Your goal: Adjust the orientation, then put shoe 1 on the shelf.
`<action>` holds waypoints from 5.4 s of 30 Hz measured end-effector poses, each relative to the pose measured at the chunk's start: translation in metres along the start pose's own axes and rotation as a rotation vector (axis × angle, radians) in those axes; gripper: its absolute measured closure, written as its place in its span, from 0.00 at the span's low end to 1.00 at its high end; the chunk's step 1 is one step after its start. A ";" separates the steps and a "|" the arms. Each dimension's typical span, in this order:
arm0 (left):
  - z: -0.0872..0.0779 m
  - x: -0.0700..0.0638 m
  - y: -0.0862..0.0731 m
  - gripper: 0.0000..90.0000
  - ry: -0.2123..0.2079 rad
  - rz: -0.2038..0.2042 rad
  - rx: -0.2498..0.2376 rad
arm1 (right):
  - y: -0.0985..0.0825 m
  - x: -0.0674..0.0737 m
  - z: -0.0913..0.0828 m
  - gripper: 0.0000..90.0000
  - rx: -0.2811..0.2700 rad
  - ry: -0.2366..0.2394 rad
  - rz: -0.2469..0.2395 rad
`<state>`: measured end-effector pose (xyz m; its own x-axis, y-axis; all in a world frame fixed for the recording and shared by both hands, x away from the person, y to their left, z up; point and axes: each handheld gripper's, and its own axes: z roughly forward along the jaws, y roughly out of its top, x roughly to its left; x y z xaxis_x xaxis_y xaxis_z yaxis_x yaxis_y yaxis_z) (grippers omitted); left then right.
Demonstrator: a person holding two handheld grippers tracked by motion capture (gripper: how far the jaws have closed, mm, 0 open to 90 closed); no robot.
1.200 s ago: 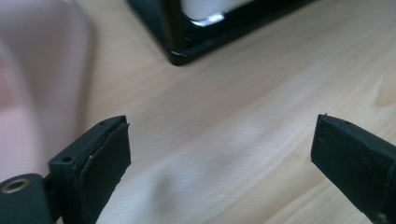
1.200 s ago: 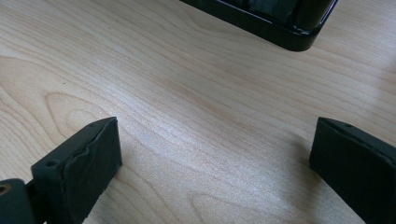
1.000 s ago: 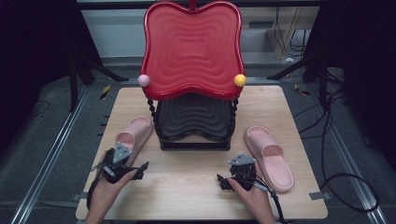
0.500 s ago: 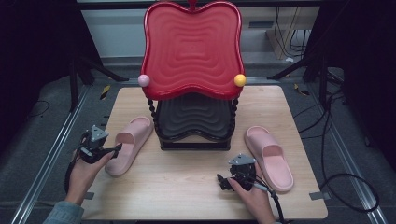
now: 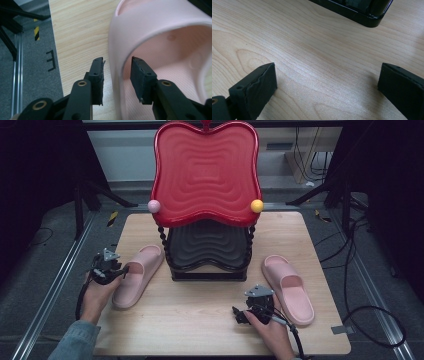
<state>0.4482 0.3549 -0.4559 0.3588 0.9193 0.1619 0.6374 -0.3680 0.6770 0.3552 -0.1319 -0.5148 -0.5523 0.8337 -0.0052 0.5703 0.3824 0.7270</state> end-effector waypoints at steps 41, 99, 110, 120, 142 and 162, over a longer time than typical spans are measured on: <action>-0.066 -0.106 -0.046 0.92 -0.276 0.214 -0.084 | 0.000 0.000 0.000 0.03 0.000 0.001 -0.002; -0.082 -0.173 -0.031 0.88 -0.505 0.076 -0.140 | 0.000 0.000 0.000 0.03 0.000 0.004 -0.004; -0.115 -0.199 -0.004 0.88 -0.571 0.155 -0.206 | 0.000 -0.001 0.000 0.03 0.000 0.004 -0.005; -0.121 -0.215 0.038 0.89 -0.570 0.212 -0.237 | 0.000 -0.001 0.000 0.03 0.001 0.001 -0.007; -0.119 -0.231 0.096 0.91 -0.472 0.192 -0.350 | 0.000 -0.001 0.000 0.03 -0.002 0.002 -0.012; -0.090 -0.234 0.119 0.92 -0.264 0.087 -0.460 | 0.000 -0.001 0.000 0.03 -0.002 0.004 -0.012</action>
<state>0.3789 0.1084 -0.3489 0.5942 0.7998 0.0856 0.2544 -0.2878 0.9233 0.3555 -0.1329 -0.5150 -0.5611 0.8276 -0.0112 0.5627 0.3913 0.7282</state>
